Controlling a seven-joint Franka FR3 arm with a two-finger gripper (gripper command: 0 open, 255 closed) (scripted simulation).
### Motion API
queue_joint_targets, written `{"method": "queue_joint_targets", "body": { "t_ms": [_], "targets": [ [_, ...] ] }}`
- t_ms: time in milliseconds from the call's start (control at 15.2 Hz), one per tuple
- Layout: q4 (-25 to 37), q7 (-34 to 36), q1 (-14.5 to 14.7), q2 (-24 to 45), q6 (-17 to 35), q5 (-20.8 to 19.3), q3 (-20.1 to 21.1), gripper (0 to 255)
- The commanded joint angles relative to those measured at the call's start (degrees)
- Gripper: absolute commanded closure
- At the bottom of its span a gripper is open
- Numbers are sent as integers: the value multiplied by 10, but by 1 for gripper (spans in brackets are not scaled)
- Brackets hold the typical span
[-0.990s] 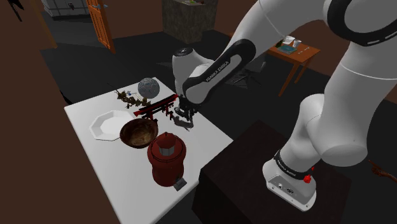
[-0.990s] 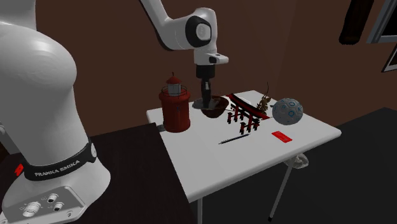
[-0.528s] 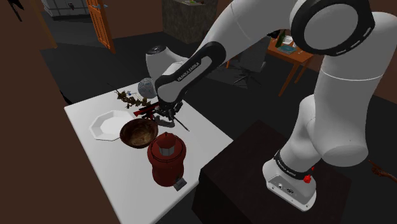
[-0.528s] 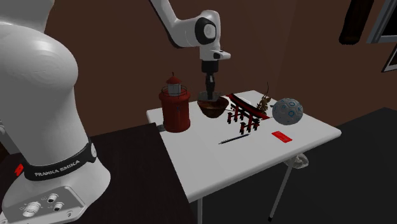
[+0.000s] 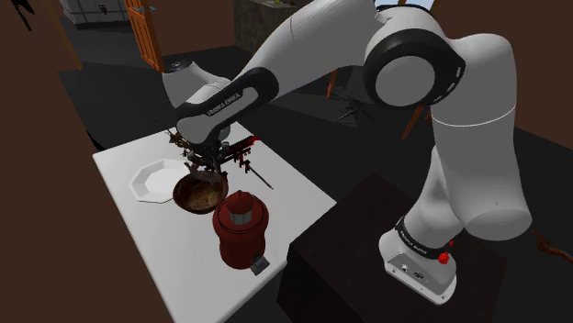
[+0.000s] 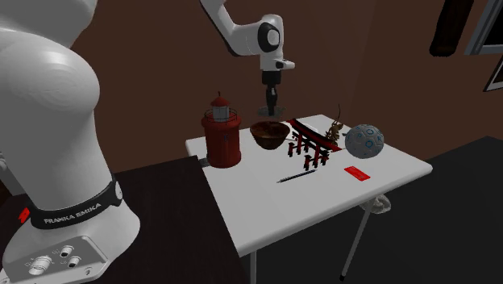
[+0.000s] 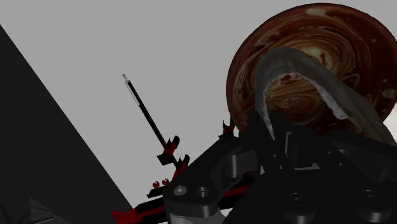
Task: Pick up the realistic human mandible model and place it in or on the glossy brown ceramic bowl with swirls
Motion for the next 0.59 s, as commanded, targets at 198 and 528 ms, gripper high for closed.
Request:
{"method": "queue_joint_targets", "body": {
  "t_ms": [198, 528],
  "targets": [
    [98, 8, 0, 63, -36, 6, 7, 255],
    [95, 8, -1, 86, -11, 9, 9, 255]
  ]
}}
